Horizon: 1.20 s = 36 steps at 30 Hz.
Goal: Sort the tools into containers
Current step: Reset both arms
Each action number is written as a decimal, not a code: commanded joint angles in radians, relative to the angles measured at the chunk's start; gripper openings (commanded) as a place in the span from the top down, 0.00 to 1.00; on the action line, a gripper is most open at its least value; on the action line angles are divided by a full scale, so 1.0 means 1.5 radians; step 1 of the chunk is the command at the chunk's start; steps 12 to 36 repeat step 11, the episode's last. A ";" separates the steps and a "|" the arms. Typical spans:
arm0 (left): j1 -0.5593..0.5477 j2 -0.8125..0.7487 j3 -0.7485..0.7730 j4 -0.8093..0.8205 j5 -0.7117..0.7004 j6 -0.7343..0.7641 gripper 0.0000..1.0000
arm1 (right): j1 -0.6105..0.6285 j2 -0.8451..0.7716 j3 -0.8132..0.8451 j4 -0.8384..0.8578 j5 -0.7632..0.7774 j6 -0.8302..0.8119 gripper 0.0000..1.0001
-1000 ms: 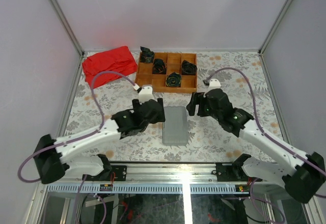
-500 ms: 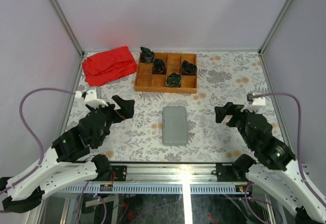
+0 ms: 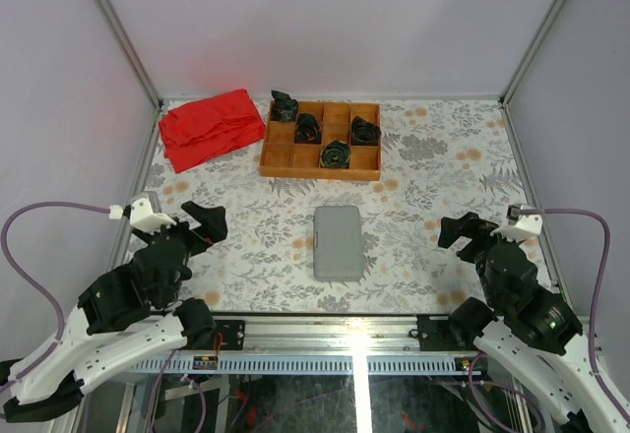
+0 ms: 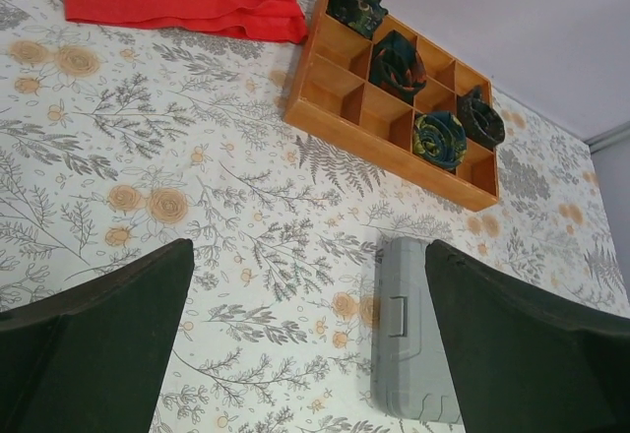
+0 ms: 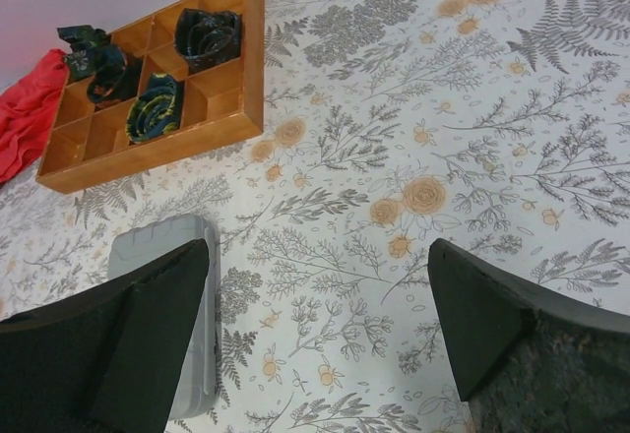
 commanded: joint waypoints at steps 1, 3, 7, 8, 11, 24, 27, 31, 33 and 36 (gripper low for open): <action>-0.002 -0.024 -0.014 -0.022 -0.050 -0.029 0.00 | 0.002 0.007 0.011 -0.004 0.040 0.019 0.01; -0.002 -0.033 -0.017 -0.022 -0.060 -0.029 0.00 | 0.003 0.011 0.011 -0.004 0.035 0.019 0.01; -0.002 -0.045 -0.023 -0.022 -0.068 -0.037 0.00 | 0.003 0.021 0.019 -0.011 0.035 0.016 0.01; -0.002 -0.046 -0.023 -0.022 -0.068 -0.037 0.00 | 0.002 0.024 0.019 -0.011 0.034 0.015 0.01; -0.003 -0.047 -0.023 -0.022 -0.067 -0.034 0.00 | 0.003 0.035 0.019 -0.011 0.021 0.017 0.01; -0.003 -0.047 -0.023 -0.022 -0.067 -0.034 0.00 | 0.003 0.035 0.019 -0.011 0.021 0.017 0.01; -0.003 -0.047 -0.023 -0.022 -0.067 -0.034 0.00 | 0.003 0.035 0.019 -0.011 0.021 0.017 0.01; -0.003 -0.047 -0.023 -0.022 -0.067 -0.034 0.00 | 0.003 0.035 0.019 -0.011 0.021 0.017 0.01; -0.003 -0.047 -0.023 -0.022 -0.067 -0.034 0.00 | 0.003 0.035 0.019 -0.011 0.021 0.017 0.01; -0.003 -0.047 -0.023 -0.022 -0.067 -0.034 0.00 | 0.003 0.035 0.019 -0.011 0.021 0.017 0.01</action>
